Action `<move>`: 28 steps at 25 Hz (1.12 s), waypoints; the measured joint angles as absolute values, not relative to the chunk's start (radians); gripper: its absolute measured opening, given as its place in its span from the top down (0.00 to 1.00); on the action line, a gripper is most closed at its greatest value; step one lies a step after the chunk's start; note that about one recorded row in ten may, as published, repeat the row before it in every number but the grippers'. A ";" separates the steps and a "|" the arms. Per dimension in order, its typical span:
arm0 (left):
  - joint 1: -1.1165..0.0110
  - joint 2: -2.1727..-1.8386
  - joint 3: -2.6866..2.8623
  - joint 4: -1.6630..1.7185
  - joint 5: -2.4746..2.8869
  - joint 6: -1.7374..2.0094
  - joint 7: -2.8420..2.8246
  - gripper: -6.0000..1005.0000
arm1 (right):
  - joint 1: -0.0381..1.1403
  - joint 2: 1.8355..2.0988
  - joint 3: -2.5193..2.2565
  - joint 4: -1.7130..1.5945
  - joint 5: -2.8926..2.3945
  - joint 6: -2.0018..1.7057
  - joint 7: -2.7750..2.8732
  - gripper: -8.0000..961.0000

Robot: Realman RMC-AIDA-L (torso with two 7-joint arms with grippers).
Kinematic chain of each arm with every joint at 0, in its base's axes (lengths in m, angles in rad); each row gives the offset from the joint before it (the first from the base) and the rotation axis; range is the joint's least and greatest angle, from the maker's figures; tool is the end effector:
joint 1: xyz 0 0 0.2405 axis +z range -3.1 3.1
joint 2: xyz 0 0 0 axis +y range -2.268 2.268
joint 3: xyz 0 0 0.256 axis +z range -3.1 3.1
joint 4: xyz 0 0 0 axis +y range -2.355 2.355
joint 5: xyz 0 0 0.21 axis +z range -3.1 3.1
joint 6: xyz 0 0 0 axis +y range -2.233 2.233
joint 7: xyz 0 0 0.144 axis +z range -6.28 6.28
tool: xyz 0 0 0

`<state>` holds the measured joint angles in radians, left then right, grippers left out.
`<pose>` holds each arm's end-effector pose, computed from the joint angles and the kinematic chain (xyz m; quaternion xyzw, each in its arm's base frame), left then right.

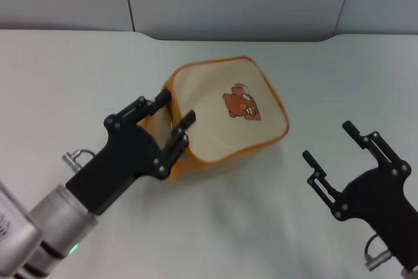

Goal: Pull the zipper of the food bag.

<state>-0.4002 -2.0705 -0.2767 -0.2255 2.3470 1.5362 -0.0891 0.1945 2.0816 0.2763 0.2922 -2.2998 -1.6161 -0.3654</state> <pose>-0.2543 0.2582 -0.0707 -0.8217 -0.0348 -0.4104 0.3939 0.2790 0.2020 -0.0671 -0.7826 -0.0579 0.3205 0.5305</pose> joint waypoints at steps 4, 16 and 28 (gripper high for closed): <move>-0.391 -2.066 -0.276 -0.114 2.427 1.667 -0.230 0.66 | 0.250 2.081 0.275 0.178 -2.329 -1.663 -0.141 0.41; -0.453 -2.055 -0.101 0.218 2.590 1.858 -0.486 0.20 | 0.409 2.078 0.242 -0.171 -2.552 -1.839 0.417 0.31; -0.466 -2.069 0.055 0.354 2.589 1.898 -0.671 0.18 | 0.506 2.076 0.006 -0.253 -2.553 -1.844 0.634 0.26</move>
<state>-0.4658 -2.0690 0.0549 0.3544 2.5890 1.8977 -0.6710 0.5057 2.0763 0.0064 -0.2532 -2.5528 -1.8445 0.6342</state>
